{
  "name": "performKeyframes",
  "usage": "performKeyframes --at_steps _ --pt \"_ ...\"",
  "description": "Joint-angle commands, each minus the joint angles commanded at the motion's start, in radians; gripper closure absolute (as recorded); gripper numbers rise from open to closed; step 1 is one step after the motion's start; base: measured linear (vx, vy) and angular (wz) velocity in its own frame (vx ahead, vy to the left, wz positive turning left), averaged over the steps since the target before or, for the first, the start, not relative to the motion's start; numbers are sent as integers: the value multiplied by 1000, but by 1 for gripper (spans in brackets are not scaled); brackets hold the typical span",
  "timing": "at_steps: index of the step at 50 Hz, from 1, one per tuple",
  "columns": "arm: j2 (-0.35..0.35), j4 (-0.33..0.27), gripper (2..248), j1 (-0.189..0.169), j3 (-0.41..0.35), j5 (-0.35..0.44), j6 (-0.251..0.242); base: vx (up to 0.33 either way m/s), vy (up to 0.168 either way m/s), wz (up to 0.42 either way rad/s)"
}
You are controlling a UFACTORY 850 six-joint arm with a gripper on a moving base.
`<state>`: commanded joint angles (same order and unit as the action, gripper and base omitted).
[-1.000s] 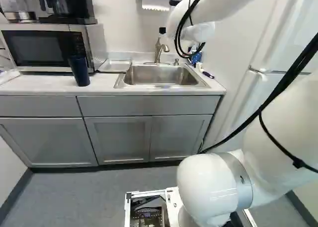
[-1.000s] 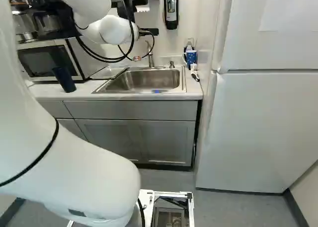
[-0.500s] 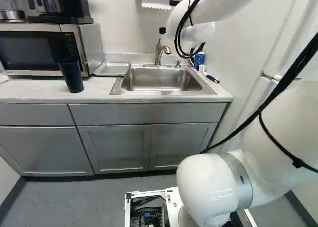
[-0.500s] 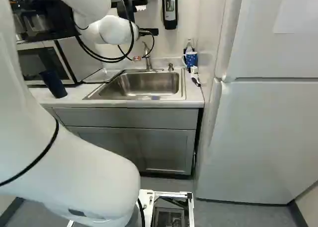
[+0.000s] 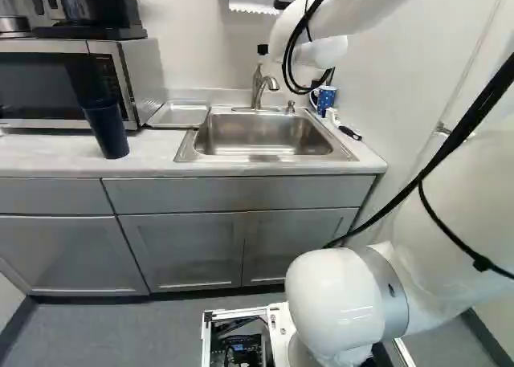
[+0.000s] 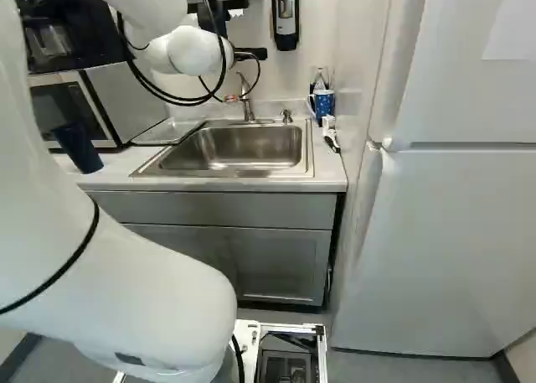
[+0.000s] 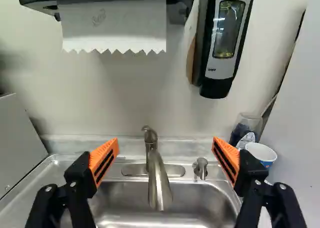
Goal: Rinse the cup and place it in the tray
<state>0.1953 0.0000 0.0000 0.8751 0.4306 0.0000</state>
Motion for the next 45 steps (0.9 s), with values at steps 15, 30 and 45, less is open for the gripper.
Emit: performKeyframes --at_steps 15,30,45 --pt "0 0 3 0 0 0 0 11 12 77" --pt "0 0 3 0 0 0 0 0 -1 -5" --pt "-6 0 3 0 6 0 0 0 0 0"
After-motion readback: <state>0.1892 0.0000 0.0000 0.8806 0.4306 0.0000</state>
